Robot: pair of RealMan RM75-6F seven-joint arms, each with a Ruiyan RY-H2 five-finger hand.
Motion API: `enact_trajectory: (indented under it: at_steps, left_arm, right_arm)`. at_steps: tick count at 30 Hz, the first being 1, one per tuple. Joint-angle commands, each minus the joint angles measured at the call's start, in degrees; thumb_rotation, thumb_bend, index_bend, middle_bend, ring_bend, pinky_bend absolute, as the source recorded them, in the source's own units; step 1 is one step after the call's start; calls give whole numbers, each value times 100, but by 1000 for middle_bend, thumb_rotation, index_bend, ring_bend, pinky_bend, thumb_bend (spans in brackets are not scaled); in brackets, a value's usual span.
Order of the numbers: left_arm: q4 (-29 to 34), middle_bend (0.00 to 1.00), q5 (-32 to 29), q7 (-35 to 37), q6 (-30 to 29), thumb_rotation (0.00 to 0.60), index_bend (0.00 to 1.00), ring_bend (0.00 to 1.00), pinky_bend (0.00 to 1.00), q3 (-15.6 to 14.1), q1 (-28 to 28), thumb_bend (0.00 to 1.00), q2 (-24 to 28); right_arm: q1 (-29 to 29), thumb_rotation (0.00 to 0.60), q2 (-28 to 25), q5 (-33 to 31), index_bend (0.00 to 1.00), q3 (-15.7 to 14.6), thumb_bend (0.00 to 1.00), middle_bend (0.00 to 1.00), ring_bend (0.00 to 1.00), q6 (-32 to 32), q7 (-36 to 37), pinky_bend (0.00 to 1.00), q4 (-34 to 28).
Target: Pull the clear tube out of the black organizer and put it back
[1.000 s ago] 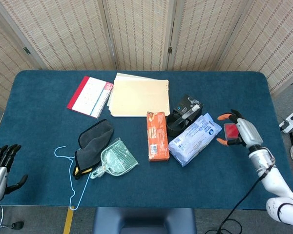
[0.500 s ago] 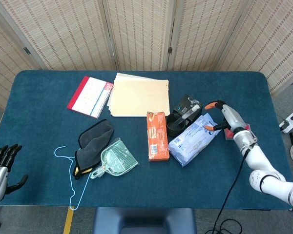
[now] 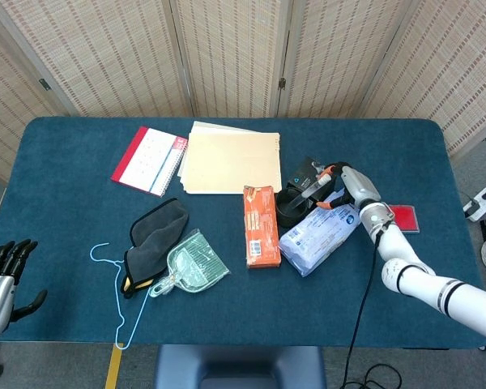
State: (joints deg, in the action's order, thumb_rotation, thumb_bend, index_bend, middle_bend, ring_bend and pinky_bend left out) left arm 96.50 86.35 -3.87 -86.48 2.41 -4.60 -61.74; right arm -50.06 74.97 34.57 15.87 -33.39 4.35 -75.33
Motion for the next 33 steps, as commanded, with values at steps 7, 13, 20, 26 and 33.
enact_trajectory:
  at_steps: [7, 13, 20, 26, 33]
  left_arm:
    - [-4, 128, -30, -12, 29, 600, 139, 72, 108, 14, -15, 305, -13]
    - [-23, 127, -42, -12, 42, 600, 139, 72, 108, 12, -17, 307, -25]
    - [-59, 128, -70, 28, 42, 600, 139, 72, 108, 14, -4, 305, -38]
    - [-87, 128, -73, 52, 45, 600, 139, 72, 108, 21, -9, 305, -55]
    - [-114, 128, -101, 71, 59, 600, 139, 72, 108, 20, -4, 305, -63]
  right_arm:
    - [-143, 600, 164, -154, 409, -29, 175, 170, 0, -10, -94, 117, 167]
    - [-145, 600, 259, -101, 428, -6, 216, 180, 0, 14, -33, 117, 239]
    - [-104, 600, 287, 75, 453, 22, 216, 194, 0, 32, 54, 117, 243]
    - [-99, 600, 329, 106, 463, 44, 217, 202, 0, 27, 95, 117, 306]
    - [-117, 600, 401, 145, 495, 68, 318, 222, 0, 16, 109, 117, 374]
